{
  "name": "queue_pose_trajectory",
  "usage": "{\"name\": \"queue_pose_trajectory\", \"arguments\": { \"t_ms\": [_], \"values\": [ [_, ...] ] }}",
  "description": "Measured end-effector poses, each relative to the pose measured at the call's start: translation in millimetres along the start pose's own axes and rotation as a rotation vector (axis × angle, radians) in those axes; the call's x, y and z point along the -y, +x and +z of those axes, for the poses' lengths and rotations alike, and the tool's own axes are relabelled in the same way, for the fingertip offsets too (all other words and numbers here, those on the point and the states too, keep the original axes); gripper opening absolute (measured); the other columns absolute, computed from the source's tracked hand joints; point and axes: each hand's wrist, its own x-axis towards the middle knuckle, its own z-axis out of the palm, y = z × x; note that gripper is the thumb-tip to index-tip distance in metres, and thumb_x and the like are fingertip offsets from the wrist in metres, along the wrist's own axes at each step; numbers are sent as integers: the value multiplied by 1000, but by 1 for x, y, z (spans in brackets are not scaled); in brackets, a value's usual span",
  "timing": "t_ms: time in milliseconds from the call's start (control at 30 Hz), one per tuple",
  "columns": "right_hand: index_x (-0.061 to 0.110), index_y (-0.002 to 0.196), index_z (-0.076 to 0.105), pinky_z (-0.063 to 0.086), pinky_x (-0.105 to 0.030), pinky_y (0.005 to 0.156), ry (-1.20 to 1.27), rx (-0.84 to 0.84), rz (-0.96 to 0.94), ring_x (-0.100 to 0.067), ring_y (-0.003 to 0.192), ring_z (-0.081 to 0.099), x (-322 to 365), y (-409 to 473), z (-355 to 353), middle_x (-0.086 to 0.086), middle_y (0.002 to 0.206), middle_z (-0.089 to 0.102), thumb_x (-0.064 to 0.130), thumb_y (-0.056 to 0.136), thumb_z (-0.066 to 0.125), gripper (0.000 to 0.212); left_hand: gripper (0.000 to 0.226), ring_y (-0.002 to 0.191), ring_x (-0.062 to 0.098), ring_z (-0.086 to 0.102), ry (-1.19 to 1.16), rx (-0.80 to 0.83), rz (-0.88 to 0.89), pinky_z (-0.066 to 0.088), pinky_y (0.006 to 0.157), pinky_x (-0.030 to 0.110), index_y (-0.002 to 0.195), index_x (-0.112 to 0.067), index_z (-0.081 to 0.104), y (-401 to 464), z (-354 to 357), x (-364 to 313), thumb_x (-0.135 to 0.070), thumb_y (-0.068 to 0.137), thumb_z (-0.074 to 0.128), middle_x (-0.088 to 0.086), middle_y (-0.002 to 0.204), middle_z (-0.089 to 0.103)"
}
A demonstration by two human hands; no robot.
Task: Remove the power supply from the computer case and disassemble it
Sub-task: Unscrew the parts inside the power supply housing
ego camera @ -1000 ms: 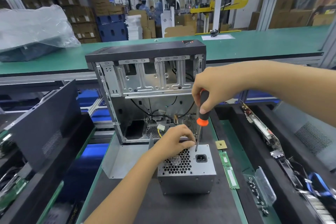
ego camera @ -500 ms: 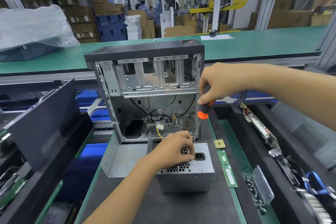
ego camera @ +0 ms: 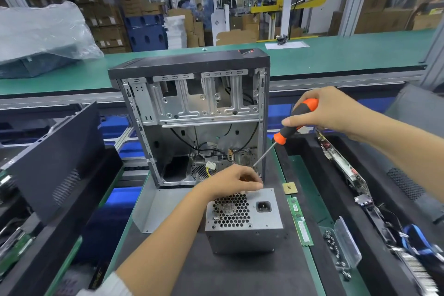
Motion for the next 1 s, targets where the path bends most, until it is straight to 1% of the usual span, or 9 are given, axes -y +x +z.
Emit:
{"name": "queue_pose_trajectory", "arguments": {
  "t_ms": [67, 133, 233, 367, 467, 533, 667, 833, 1000],
  "values": [
    [17, 75, 69, 47, -34, 61, 29, -46, -41, -18, 61, 52, 1, -4, 7, -10, 70, 67, 41, 59, 86, 34, 28, 78, -2, 55, 28, 165, -72, 41, 80, 21, 106, -15, 71, 10, -1, -8, -37, 92, 65, -17, 85, 63],
    [19, 78, 68, 45, -29, 58, -2, -92, -73, -11, 60, 53, 3, -9, 12, -2, 66, 67, 40, 64, 84, 30, 35, 83, 7, 52, 77, 288, -137, 40, 92, 31, 105, -11, 72, 16, -1, -12, -43, 91, 65, -12, 83, 59],
    [25, 81, 63, 39, -21, 51, -71, -131, -121, -3, 52, 52, 6, -18, 19, 10, 62, 61, 43, 69, 80, 28, 33, 90, 10, 49, 92, 357, -174, 34, 107, 43, 101, -15, 73, 21, -1, -14, -45, 91, 63, -15, 84, 58],
    [28, 86, 57, 41, -18, 50, 27, -174, -119, -4, 51, 56, 7, -27, 21, 8, 68, 62, 39, 70, 79, 30, 30, 87, 14, 46, 96, 411, -149, 37, 101, 43, 95, -16, 69, 21, -4, -15, -44, 95, 58, -6, 86, 53],
    [27, 88, 58, 43, -27, 57, 240, -204, -109, -11, 56, 54, 11, -33, 20, 6, 70, 63, 31, 70, 81, 30, 32, 69, 9, 40, 77, 445, -109, 33, 78, 31, 75, -19, 59, 20, -6, -13, -39, 99, 55, -6, 73, 43],
    [28, 87, 56, 43, -29, 57, 243, -249, -144, -17, 58, 52, 16, -38, 21, 3, 71, 62, 34, 73, 79, 28, 34, 61, 6, 36, 79, 433, -76, 30, 71, 27, 68, -23, 54, 20, -5, -9, -37, 99, 54, -10, 65, 39],
    [20, 89, 49, 44, -21, 48, 135, -264, -203, -13, 46, 54, 31, -55, 31, 3, 58, 59, 38, 81, 70, 28, 32, 70, 16, 33, 106, 371, 11, 27, 70, 32, 81, -13, 48, 19, 1, 1, -38, 101, 50, 3, 76, 36],
    [13, 91, 48, 48, -36, 55, 22, -154, -192, -20, 50, 56, 44, -65, 55, -2, 59, 59, 29, 82, 72, 30, 33, 76, 20, 31, 84, 387, 37, 26, 73, 34, 82, -13, 44, 18, 2, 4, -40, 101, 49, 6, 84, 35],
    [15, 90, 46, 41, -22, 45, -19, -148, -210, -10, 44, 47, 46, -65, 66, 6, 55, 54, 29, 81, 71, 31, 31, 76, 23, 28, 62, 401, 60, 24, 71, 33, 83, -12, 44, 19, 3, 5, -38, 101, 49, 6, 84, 34]
  ]
}}
